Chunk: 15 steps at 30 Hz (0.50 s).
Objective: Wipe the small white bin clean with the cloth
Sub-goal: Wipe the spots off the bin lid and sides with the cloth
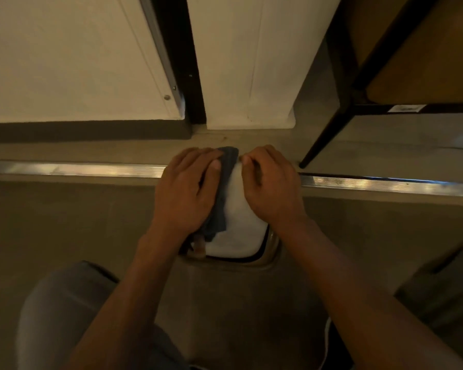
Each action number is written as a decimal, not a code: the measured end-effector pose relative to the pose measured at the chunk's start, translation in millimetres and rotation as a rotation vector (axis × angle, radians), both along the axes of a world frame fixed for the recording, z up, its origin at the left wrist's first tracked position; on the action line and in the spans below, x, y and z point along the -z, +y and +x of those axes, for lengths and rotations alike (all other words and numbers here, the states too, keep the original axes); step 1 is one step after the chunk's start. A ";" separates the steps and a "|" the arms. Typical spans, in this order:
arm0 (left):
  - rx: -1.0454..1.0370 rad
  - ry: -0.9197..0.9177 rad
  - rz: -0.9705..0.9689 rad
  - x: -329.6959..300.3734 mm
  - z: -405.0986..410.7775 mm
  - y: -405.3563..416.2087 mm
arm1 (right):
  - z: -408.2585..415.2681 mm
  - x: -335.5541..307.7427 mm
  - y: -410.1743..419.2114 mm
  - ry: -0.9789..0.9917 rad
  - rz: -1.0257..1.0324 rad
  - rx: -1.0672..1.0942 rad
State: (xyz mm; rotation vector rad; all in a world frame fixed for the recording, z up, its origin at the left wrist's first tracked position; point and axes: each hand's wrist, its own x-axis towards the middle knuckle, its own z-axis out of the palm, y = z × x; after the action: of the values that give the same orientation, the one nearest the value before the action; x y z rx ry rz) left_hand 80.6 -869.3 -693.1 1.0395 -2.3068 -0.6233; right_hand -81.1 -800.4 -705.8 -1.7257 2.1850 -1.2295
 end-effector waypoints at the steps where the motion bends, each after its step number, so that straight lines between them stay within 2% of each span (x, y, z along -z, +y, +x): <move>1: -0.026 0.065 0.088 -0.9 6.1 -1.3 | 0.5 0.6 -0.2 -0.007 -0.012 0.005; 3: -0.149 0.103 0.295 -4.8 4.3 -12.5 | 0.9 0.7 -1.9 -0.008 -0.026 0.010; 5: -0.235 -0.090 0.438 -12.1 -15.0 -33.2 | 0.4 -0.7 -3.7 0.007 -0.021 0.027; 6: -0.240 -0.223 0.438 -17.1 -27.0 -39.7 | -0.1 -0.8 -4.4 0.022 -0.015 0.038; 8: -0.223 -0.392 0.301 -18.3 -44.4 -39.1 | -0.1 0.2 -4.3 0.043 -0.020 0.059; 9: -0.197 -0.400 0.194 -16.0 -47.6 -32.1 | 0.0 0.5 -3.8 0.046 -0.026 0.068; 12: -0.064 -0.248 -0.101 -3.4 -26.2 -2.7 | 3.4 0.9 -1.9 0.043 -0.029 0.080; 13: -0.010 -0.192 -0.152 4.2 -14.1 3.0 | 4.5 0.2 -1.5 0.039 -0.030 0.080; 15: 0.038 -0.066 -0.118 13.0 8.8 10.1 | 5.1 -1.6 -1.0 0.026 -0.032 0.075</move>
State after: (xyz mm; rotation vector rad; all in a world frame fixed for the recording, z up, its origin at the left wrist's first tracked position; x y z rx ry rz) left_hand 89.3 -859.3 -706.1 0.9767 -2.3936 -0.4679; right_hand -76.0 -801.4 -704.3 -1.6952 2.2773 -1.2722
